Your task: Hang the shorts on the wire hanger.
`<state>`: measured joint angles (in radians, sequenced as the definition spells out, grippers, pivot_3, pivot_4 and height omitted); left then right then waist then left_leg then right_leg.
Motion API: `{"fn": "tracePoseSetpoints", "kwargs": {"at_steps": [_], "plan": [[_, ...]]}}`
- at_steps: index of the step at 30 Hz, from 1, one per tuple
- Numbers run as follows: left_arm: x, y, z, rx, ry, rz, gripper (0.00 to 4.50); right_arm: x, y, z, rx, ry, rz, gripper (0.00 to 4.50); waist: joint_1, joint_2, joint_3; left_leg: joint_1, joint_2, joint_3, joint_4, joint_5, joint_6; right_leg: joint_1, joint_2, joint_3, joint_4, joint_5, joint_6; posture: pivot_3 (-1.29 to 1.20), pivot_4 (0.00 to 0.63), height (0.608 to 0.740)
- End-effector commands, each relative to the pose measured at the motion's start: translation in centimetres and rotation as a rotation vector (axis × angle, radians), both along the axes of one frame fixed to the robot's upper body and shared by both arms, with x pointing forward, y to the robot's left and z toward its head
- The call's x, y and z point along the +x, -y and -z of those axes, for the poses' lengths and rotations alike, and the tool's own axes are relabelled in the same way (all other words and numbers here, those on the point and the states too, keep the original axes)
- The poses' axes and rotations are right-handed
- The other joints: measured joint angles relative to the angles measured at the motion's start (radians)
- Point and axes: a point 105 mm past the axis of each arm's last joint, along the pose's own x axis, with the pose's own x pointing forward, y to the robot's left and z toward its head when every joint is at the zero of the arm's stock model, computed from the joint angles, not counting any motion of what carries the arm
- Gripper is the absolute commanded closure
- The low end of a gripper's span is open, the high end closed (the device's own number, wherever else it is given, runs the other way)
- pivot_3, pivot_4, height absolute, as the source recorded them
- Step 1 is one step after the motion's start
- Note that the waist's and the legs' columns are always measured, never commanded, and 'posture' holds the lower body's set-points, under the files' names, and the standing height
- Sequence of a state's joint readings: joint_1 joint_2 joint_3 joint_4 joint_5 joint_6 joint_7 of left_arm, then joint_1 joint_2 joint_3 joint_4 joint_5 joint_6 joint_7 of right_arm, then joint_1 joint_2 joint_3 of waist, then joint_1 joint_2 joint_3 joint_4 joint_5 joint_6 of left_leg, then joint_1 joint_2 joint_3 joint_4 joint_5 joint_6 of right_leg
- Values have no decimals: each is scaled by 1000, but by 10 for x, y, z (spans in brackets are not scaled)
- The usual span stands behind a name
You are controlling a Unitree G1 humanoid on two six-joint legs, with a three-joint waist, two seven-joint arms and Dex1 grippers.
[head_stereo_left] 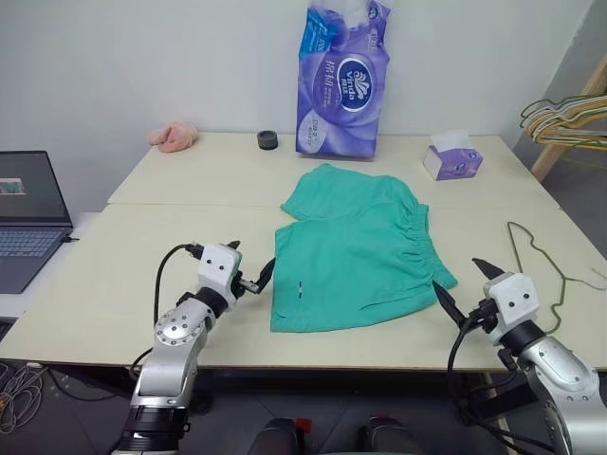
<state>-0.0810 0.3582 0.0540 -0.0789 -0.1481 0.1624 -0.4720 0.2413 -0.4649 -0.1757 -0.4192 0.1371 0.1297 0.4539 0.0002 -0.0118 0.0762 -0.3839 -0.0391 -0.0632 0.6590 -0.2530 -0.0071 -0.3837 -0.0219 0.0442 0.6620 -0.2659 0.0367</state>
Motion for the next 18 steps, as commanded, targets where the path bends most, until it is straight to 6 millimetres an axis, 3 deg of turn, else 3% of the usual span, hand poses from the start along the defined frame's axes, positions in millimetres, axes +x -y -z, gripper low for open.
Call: {"fn": "tracePoseSetpoints", "kwargs": {"at_steps": [1, 3, 8, 13, 18], "plan": [[-13, 14, -16, -96, 1, 147, 8, -1, -6, -16, -19, 51, -40, 0, -1, 0, 0, 0, 0, 0, 0, 0, 0, 0, 0, 0, 0, 0, 0, -27, 31, 740], [-21, 22, -14, -77, -31, 239, 8, -4, -11, -15, -35, 35, -82, 0, -1, 0, 0, 0, 0, 0, 0, 0, 0, 0, 0, 0, 0, 0, 0, -33, 31, 740], [-47, 39, 8, 145, -198, 544, 8, -36, -35, 1, -134, -106, -354, 0, -3, 1, 0, 0, 0, 0, 0, 0, 0, 0, 0, 0, 0, -1, -2, -48, 35, 740], [-52, 39, 26, 315, -303, 684, 8, -48, -44, 8, -172, -167, -460, 0, -4, 0, 0, 1, 1, 0, 0, 0, 0, 1, 0, 0, 0, -5, -8, -70, 40, 740], [-39, 41, 40, 405, -299, 678, 8, -50, -51, 7, -176, -158, -478, 0, -7, 0, 0, 1, 1, 1, 0, 0, 0, 1, 0, 0, 0, -5, -7, -93, 44, 740]]}}
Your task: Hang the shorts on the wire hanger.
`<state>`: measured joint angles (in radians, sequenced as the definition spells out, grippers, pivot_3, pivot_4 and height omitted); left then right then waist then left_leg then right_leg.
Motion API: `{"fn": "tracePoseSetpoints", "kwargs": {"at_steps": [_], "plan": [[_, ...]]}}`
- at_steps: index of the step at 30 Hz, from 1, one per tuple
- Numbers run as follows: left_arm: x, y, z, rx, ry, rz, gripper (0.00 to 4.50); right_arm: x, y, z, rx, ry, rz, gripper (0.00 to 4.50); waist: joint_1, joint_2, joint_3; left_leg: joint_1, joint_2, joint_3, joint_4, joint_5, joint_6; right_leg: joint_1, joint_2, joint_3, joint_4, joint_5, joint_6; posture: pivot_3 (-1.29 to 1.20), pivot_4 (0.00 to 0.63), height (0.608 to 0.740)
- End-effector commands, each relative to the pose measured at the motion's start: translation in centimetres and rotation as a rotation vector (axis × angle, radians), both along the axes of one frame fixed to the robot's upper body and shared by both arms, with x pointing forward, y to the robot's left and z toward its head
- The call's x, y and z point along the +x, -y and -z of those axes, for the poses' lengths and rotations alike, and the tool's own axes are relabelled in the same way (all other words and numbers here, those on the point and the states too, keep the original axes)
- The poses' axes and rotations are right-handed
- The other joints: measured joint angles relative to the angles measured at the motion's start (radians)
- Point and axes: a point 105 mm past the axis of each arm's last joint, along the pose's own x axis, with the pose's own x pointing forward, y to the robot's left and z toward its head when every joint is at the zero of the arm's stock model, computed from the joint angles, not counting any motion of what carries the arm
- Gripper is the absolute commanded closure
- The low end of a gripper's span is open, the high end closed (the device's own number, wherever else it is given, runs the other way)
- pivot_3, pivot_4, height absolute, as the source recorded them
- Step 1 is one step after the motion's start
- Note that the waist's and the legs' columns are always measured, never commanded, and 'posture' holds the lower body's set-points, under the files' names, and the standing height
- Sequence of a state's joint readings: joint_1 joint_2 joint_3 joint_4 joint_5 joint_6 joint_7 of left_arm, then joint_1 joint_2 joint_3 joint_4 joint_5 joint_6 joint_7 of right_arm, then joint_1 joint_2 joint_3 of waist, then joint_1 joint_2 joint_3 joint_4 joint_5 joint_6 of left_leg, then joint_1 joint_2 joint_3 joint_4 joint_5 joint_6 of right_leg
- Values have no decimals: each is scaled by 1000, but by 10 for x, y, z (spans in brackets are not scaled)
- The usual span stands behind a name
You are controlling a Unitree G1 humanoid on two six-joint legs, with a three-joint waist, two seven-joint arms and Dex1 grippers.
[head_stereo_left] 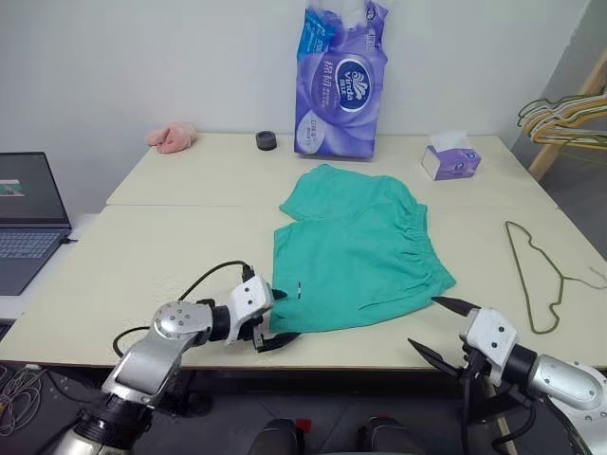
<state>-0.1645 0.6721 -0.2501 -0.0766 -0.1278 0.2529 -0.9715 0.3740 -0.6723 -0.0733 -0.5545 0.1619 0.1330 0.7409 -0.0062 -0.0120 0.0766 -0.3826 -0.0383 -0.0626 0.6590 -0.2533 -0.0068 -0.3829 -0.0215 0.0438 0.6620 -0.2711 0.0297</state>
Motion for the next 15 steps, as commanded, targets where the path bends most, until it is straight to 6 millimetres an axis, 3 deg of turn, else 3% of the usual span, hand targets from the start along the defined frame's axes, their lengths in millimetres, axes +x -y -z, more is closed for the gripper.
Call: {"fn": "tracePoseSetpoints", "kwargs": {"at_steps": [1, 6, 9, 15], "plan": [[9, 4, 4, 51, 56, 22, 8, -1, -9, -11, 2, 55, -40, 0, 0, 0, 0, 0, 0, 0, 0, 0, 0, 0, 0, 0, 0, 2, 4, -97, 44, 740], [10, 11, 17, 110, 78, 86, 8, -3, -13, -12, -3, 70, -44, 0, 2, 1, -1, 2, 0, -1, 0, 0, 0, 3, -1, 0, -1, 2, 4, -111, 47, 740], [13, 6, 19, 136, 89, 92, 897, 1, -10, -11, -22, 87, -26, 0, 0, 1, -1, 2, 0, -2, 0, 0, 0, 4, -1, 0, -2, 2, 4, -111, 47, 740], [23, 4, 12, 94, 113, 47, 2710, 20, 16, 1, -185, 148, 15, 0, -5, 1, -1, 3, 0, -2, 0, 0, 0, 4, 0, 0, -2, 2, 3, -102, 44, 740]]}}
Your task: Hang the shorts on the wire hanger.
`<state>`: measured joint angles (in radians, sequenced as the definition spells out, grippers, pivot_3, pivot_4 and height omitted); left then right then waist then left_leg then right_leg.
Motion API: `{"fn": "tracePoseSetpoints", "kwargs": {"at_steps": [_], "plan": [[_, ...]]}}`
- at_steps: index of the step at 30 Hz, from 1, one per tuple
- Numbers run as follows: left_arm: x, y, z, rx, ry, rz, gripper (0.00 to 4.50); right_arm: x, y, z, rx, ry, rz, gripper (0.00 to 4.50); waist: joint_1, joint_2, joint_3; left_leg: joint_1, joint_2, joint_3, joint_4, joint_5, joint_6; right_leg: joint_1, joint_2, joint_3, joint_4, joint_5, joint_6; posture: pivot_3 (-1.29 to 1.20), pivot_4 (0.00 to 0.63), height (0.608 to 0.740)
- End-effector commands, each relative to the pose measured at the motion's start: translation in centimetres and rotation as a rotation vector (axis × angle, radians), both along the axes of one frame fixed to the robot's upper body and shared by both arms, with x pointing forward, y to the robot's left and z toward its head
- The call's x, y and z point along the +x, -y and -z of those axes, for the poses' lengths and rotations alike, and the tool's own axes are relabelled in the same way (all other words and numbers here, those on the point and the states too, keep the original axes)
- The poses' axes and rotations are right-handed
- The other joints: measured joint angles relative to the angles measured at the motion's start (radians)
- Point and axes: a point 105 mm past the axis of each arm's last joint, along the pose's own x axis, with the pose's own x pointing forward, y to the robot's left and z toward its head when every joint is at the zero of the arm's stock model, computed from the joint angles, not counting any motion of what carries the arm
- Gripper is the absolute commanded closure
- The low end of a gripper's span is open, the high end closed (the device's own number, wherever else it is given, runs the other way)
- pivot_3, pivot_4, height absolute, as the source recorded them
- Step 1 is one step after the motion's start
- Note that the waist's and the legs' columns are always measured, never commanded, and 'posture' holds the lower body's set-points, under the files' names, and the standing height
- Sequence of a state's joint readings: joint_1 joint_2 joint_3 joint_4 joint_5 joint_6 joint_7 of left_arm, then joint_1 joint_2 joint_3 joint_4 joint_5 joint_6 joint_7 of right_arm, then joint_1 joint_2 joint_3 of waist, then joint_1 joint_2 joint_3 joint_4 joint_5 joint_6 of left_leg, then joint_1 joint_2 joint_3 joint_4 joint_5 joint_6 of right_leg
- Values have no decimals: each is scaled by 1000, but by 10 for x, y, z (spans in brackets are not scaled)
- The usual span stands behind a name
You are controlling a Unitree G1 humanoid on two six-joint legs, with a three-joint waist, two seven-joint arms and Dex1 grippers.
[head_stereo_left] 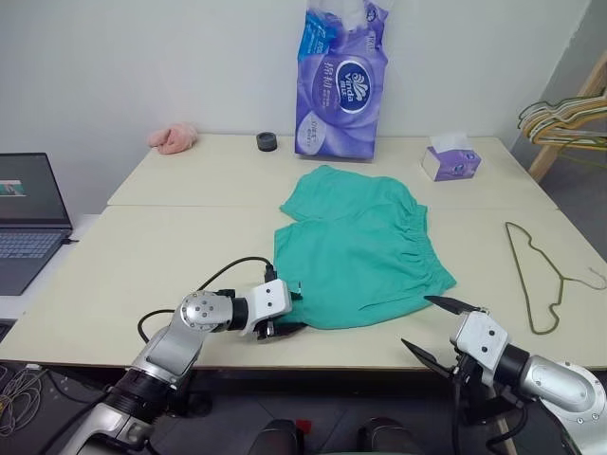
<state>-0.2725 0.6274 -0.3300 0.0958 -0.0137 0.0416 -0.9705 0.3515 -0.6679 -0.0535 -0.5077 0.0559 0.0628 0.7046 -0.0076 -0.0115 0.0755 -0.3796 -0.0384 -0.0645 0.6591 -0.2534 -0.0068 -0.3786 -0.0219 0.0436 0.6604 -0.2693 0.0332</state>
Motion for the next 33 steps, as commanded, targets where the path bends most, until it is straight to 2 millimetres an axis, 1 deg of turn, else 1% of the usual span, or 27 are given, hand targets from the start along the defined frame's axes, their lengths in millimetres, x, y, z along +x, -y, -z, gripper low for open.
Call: {"fn": "tracePoseSetpoints", "kwargs": {"at_steps": [1, 4, 5, 6, 8, 10, 15, 20, 22, 24, 27, 29, 32, 33], "plan": [[7, -8, 2, -9, -16, -80, 3056, 17, 16, 1, -145, 84, -7, 0, -4, 0, 0, 0, 0, 1, 0, 0, 0, 0, 0, 0, 0, 0, 0, -101, 40, 740], [8, -3, -5, -55, -30, -90, 3956, 28, 23, 10, -234, 85, -36, 0, -9, 0, 0, 0, 0, 0, 0, 0, 0, 0, 0, -1, 1, 1, 2, -97, 39, 740], [8, -3, -7, -61, -32, -90, 4329, 33, 25, 12, -253, 88, -42, 0, -11, 0, 0, 0, 0, 0, 0, 0, 0, 0, 0, -1, 1, 1, 2, -96, 38, 740], [8, -2, -10, -73, -32, -89, 4486, 40, 28, 15, -280, 91, -46, 0, -15, 0, 0, 0, 0, -1, 0, 0, 0, 0, 1, -1, 1, 1, 2, -92, 38, 740], [9, 0, -19, -113, -39, -95, 4486, 54, 31, 20, -332, 95, -63, 0, -23, 0, 0, 0, 0, -1, 0, 0, 0, 0, 1, -1, 1, 1, 2, -85, 36, 740], [11, 1, -27, -147, -42, -105, 4486, 64, 33, 24, -385, 105, -96, 0, -25, 0, 0, 0, -1, 0, 0, 0, 0, -1, 1, -1, 1, 1, 2, -78, 34, 740], [14, -3, -36, -158, -40, -115, 4486, 91, 33, 29, -484, 152, -142, 0, -25, -1, 0, 0, -1, -1, 0, 0, 0, 0, 1, 0, 1, 1, 2, -63, 31, 740], [15, -5, -37, -160, -37, -126, 4486, 104, 32, 34, -539, 166, -196, 0, -24, -2, -1, 1, -1, -2, 0, 0, 0, 1, 1, 0, 2, 3, 0, -53, 28, 740], [15, -7, -37, -157, -37, -127, 4500, 109, 33, 35, -561, 169, -211, 395, -24, -4, -2, 1, -1, -2, 0, 0, 0, 2, 1, 0, 1, 4, -2, -53, 28, 740], [13, -8, -36, -149, -39, -122, 4500, 110, 32, 34, -570, 176, -234, 952, -24, -4, -2, 2, -1, -2, 0, 0, 0, 3, 1, 0, 1, 4, -3, -53, 28, 740], [6, -10, -32, -129, -74, -89, 4500, 109, 27, 29, -572, 183, -277, 2013, -25, -4, -2, 2, -1, -2, 0, 0, 0, 3, 1, 0, 1, 4, -3, -55, 29, 740], [-4, -12, -28, -106, -117, -44, 4500, 104, 24, 28, -580, 178, -313, 2688, -26, -4, -2, 2, -1, -2, 0, 0, 0, 3, 1, 0, 1, 4, -3, -57, 29, 740], [-16, -15, -25, -71, -164, 10, 4500, 99, 21, 27, -580, 166, -344, 3819, -24, -3, -2, 2, -1, -2, 0, 0, 0, 3, 0, 0, 2, 4, -3, -58, 30, 740], [-19, -16, -24, -62, -176, 22, 4500, 97, 20, 26, -580, 162, -352, 4113, -25, -3, -2, 2, -1, -2, 0, 0, 0, 3, 0, 0, 2, 4, -3, -60, 32, 740]]}}
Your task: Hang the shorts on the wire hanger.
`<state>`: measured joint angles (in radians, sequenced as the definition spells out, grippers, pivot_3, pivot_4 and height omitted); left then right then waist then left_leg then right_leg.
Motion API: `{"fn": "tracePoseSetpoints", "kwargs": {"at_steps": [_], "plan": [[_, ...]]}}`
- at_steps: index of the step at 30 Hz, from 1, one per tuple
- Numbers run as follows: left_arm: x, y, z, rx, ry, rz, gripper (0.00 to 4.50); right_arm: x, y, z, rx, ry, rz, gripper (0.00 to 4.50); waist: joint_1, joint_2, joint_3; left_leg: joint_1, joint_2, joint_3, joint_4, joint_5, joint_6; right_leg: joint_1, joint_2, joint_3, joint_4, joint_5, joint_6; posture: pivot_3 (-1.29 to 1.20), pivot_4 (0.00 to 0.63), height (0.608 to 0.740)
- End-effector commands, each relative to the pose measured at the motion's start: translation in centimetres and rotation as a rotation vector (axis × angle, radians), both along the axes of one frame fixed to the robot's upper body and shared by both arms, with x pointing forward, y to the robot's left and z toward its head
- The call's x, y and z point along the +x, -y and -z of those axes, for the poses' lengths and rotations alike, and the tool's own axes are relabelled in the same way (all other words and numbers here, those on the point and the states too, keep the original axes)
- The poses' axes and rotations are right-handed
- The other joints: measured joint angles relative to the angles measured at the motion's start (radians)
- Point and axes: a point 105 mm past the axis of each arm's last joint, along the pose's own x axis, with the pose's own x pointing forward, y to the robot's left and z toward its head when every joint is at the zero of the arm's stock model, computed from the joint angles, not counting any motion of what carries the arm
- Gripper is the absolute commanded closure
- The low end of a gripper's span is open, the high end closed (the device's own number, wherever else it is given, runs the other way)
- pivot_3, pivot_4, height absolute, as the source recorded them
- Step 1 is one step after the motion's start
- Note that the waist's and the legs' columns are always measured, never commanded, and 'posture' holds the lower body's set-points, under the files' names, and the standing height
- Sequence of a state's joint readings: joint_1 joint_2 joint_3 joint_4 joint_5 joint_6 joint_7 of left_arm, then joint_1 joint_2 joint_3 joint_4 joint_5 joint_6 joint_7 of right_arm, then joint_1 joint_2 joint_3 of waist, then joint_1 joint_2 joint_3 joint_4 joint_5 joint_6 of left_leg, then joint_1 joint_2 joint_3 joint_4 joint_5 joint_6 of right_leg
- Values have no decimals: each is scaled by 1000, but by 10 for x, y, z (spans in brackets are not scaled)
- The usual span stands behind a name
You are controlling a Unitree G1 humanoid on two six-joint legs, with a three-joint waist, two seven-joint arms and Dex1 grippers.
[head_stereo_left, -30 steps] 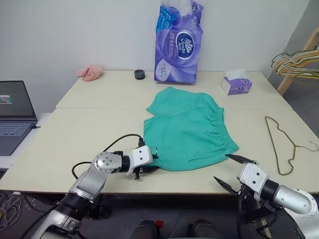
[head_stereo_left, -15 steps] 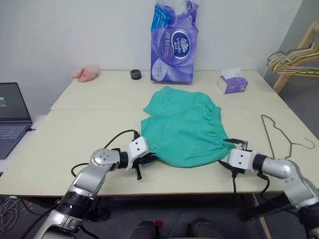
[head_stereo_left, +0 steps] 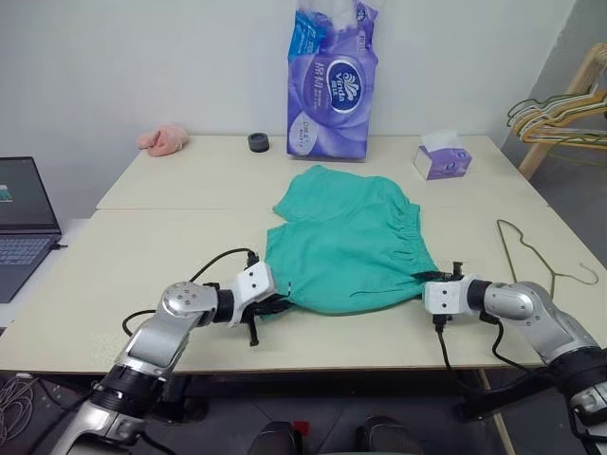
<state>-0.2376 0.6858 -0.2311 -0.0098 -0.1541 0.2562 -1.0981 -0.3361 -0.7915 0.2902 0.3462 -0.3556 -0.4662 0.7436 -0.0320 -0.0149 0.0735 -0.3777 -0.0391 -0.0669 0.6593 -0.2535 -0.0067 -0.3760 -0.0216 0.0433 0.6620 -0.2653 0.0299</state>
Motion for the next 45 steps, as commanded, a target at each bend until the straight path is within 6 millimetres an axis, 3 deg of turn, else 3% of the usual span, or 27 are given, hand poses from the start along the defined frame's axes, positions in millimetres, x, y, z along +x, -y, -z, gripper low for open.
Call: {"fn": "tracePoseSetpoints", "kwargs": {"at_steps": [1, 9, 13, 20, 21, 24, 32, 36, 39, 42, 45], "plan": [[-15, -1, -7, 21, -37, 101, 4500, -8, -5, -9, -17, -15, -50, 4466, -1, 0, 0, 0, 0, 0, 0, 0, 0, 0, 0, 0, 0, 0, 0, -60, 32, 740], [-63, -18, -2, 97, -242, 264, 4500, -57, -9, -18, -43, -181, -107, 4466, 0, 2, 1, 0, 0, 0, 0, -1, 0, -1, 0, 0, 1, -4, 2, -74, 39, 740], [-74, -19, 1, 108, -284, 291, 4500, -79, -10, -22, -63, -275, -119, 4466, 1, 3, 2, -1, 1, 0, 0, -1, 1, -1, -1, 0, 1, -5, 3, -86, 41, 740], [-75, -6, 8, 86, -275, 293, 4500, -80, -17, -20, -76, -288, -125, 4466, 0, 3, 2, 0, 1, 1, 0, -2, 0, -1, -1, 0, 0, -8, 0, -100, 42, 740], [-72, -2, 7, 72, -259, 275, 4283, -78, -19, -22, -74, -283, -124, 4489, -1, 3, 3, -1, 1, 1, 0, -2, 0, -1, -1, -1, 0, -8, 0, -100, 42, 740], [-75, 4, 6, 36, -299, 271, 3623, -83, -19, -22, -85, -328, -132, 3821, 0, 2, 3, -1, 1, 1, 0, -2, 0, -1, -1, -1, 1, -6, 3, -99, 44, 740], [-84, 8, 1, 1, -328, 268, 1129, -104, -5, -36, -107, -402, -122, 1051, 0, 3, 4, -1, 1, 1, 0, -2, 0, -1, -1, -1, 1, -7, 4, -98, 45, 740], [-76, 15, -15, -68, -275, 248, 39, -94, 18, -75, 101, -387, 115, 1039, 1, 3, 6, -1, 1, 0, 0, -2, 0, -1, -1, -1, 0, -7, 4, -97, 52, 740], [-64, 28, -34, -145, -217, 246, 39, -73, 48, -98, 343, -279, 385, 1039, 5, 1, 7, -1, 1, 0, 1, -2, 0, 0, -1, -1, 0, -9, 1, -103, 59, 740], [-46, 44, -49, -200, -114, 214, 39, -59, 81, -94, 508, -177, 671, 1039, 5, 0, 7, -1, 1, -1, 1, -3, 0, 1, -1, -1, -1, -8, 2, -114, 58, 740], [-23, 62, -66, -263, 12, 152, 39, -57, 112, -75, 554, -135, 956, 1039, 3, 2, 7, -1, 0, -1, 1, -3, 0, 1, -1, 0, -1, -6, 6, -124, 58, 740]]}}
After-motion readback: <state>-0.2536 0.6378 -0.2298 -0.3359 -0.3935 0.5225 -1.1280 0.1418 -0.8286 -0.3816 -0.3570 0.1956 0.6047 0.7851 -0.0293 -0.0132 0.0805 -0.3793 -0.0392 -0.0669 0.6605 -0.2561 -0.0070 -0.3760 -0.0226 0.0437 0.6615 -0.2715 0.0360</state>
